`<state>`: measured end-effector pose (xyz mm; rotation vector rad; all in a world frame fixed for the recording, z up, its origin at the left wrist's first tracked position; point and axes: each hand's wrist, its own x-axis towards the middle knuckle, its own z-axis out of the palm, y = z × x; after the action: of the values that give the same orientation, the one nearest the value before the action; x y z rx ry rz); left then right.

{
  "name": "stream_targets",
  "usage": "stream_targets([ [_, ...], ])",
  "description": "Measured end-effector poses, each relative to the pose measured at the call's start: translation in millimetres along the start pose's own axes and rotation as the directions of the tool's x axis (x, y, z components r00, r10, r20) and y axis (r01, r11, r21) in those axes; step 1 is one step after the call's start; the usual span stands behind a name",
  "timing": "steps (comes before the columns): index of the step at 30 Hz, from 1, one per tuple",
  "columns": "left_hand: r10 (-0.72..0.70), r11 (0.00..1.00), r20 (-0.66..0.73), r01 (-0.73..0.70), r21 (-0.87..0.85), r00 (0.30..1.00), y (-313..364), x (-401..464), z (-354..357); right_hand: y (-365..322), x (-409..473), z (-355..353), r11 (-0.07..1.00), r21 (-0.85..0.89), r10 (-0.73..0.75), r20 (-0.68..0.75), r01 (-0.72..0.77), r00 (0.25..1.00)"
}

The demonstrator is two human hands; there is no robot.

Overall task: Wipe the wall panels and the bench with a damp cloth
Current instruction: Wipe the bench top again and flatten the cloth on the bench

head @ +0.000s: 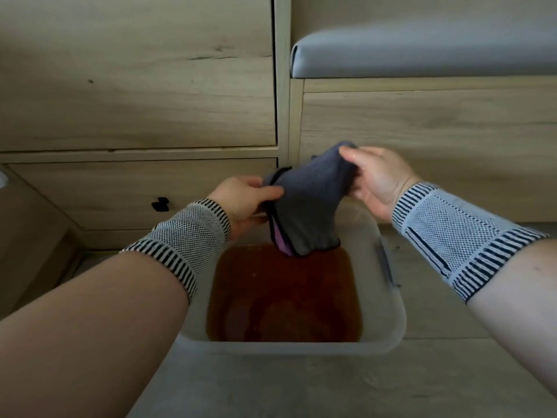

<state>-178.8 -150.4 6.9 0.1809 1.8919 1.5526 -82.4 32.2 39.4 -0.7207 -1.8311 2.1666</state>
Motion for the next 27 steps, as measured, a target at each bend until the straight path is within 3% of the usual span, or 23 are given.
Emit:
stream_targets([
  [4, 0.202, 0.923, 0.187, -0.123, -0.364, 0.961, 31.9, -1.9, 42.5, -42.0, -15.5, -37.5, 0.945, 0.159, -0.241, -0.247, 0.284, 0.938],
  [6, 0.161, 0.927, 0.233, -0.066, -0.37, 0.959, 29.2, 1.3, 69.3, -41.8, -16.8, -67.1, 0.963, 0.08, -0.221, -0.32, 0.259, 0.921],
  [8, -0.088, 0.961, 0.222, 0.141, -0.24, 0.971, 2.6, 5.5, 92.0, -13.3, -23.3, -94.9, 0.983, -0.181, -0.038, -0.379, -0.034, 0.924],
  [10, -0.372, 0.927, 0.168, 0.375, 0.012, 0.913, -29.9, 2.0, 112.0, 29.5, -37.6, -122.0, 0.806, -0.426, 0.231, -0.412, -0.41, 0.881],
  [12, -0.489, 0.869, 0.12, 0.47, 0.154, 0.864, -48.8, -0.9, 123.5, 52.2, -50.9, -133.0, 0.64, -0.493, 0.435, -0.4, -0.59, 0.807],
  [16, -0.544, 0.834, 0.143, 0.515, 0.196, 0.827, -47.0, -2.9, 132.9, 46.1, -49.5, -140.9, 0.632, -0.527, 0.424, -0.377, -0.568, 0.823],
  [19, -0.502, 0.777, 0.018, 0.442, 0.449, 0.865, -42.8, -0.5, 137.7, 52.3, -46.0, -142.9, 0.227, -0.834, 0.319, -0.424, -0.502, 0.848],
  [20, -0.407, 0.786, -0.079, 0.393, 0.477, 0.91, -43.2, 6.8, 140.4, 54.0, -43.3, -141.3, 0.197, -0.856, 0.228, -0.434, -0.478, 0.871],
  [21, -0.316, 0.824, -0.154, 0.351, 0.445, 0.936, -41.8, 12.5, 146.2, 56.5, -39.7, -138.5, 0.302, -0.822, 0.165, -0.455, -0.484, 0.875],
  [22, -0.267, 0.875, -0.184, 0.318, 0.366, 0.946, -37.9, 15.6, 154.3, 58.1, -36.5, -129.8, 0.488, -0.744, 0.118, -0.462, -0.457, 0.879],
  [24, -0.246, 0.938, -0.133, 0.27, 0.217, 0.96, -35.3, 19.1, 180.4, 65.4, -31.9, -104.4, 0.777, -0.503, 0.158, -0.426, -0.379, 0.891],
  [25, -0.277, 0.94, -0.073, 0.286, 0.187, 0.958, -37.1, 14.2, 195.3, 73.5, -32.6, -91.5, 0.842, -0.366, 0.251, -0.382, -0.395, 0.889],
  [27, -0.35, 0.925, -0.005, 0.347, 0.156, 0.937, -52.4, 5.2, 216.8, 87.4, -35.2, -81.8, 0.871, -0.156, 0.406, -0.309, -0.467, 0.86],
])
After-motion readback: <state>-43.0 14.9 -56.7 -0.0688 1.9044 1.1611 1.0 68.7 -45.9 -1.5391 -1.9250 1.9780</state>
